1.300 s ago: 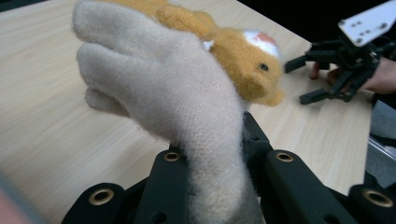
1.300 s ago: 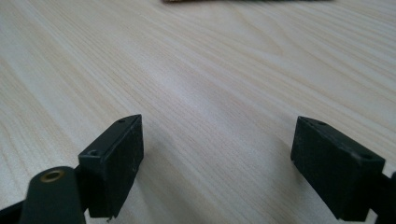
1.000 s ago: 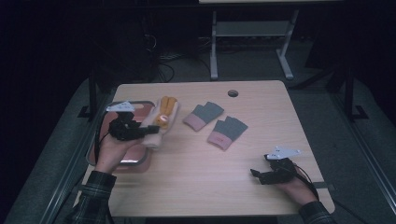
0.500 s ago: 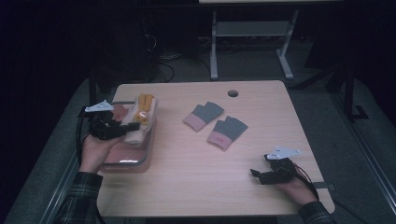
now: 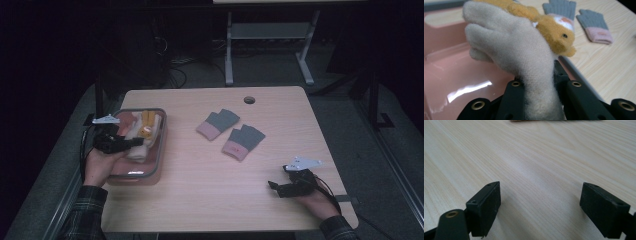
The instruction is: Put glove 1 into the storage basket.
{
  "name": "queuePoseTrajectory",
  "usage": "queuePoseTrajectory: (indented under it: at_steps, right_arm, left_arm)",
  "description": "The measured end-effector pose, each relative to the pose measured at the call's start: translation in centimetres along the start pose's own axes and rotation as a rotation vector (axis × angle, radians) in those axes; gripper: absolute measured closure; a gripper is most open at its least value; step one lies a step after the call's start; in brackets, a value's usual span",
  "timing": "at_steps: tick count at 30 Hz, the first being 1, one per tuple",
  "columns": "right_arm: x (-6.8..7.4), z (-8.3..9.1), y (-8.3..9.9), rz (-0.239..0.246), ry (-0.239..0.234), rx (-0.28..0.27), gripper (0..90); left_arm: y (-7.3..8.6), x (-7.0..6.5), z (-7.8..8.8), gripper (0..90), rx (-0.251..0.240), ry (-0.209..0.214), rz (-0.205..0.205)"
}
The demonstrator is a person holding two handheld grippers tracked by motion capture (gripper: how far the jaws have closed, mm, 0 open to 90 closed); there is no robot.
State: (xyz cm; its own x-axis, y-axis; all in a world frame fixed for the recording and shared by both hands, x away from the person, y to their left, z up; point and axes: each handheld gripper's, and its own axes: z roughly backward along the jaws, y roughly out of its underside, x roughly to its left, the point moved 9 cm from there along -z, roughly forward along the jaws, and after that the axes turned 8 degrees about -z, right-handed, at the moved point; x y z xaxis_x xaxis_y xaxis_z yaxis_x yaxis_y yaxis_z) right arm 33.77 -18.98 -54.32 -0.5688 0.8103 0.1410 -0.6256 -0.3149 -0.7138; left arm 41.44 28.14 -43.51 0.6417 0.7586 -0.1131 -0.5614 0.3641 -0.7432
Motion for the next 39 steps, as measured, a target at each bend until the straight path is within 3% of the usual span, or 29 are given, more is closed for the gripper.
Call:
queuePoseTrajectory:
  at_steps: [15,21,25,29,31,34,37,39]
  right_arm:
    - [0.0,0.0,0.0,0.000,0.000,0.000,16.5]
    - [0.0,0.0,0.0,0.000,0.000,0.000,16.5]
    - [0.0,0.0,0.0,0.000,0.000,0.000,16.5]
    - [0.0,0.0,0.0,0.000,0.000,0.000,16.5]
    - [0.0,0.0,0.0,0.000,0.000,0.000,16.5]
    - [0.0,0.0,0.0,0.000,0.000,0.000,16.5]
    - [0.0,0.0,0.0,0.000,0.000,0.000,16.5]
    - [0.0,0.0,0.0,0.000,0.000,0.000,16.5]
  left_arm:
    - [1.2,0.8,-2.6,73.7,0.135,0.015,0.044]
    - [1.9,1.2,-3.8,70.2,0.221,0.007,0.006]
    - [2.2,1.3,-4.5,67.4,0.252,0.002,0.005]
    - [2.8,1.6,-5.1,58.8,0.287,-0.004,0.017]
    - [3.1,1.7,-5.2,53.2,0.312,-0.020,0.003]
    - [3.3,1.8,-5.4,40.6,0.323,-0.026,0.004]
    - [3.2,2.2,-5.3,22.3,0.317,-0.067,-0.004]
    - [3.1,2.4,-5.0,15.4,0.307,-0.084,0.002]
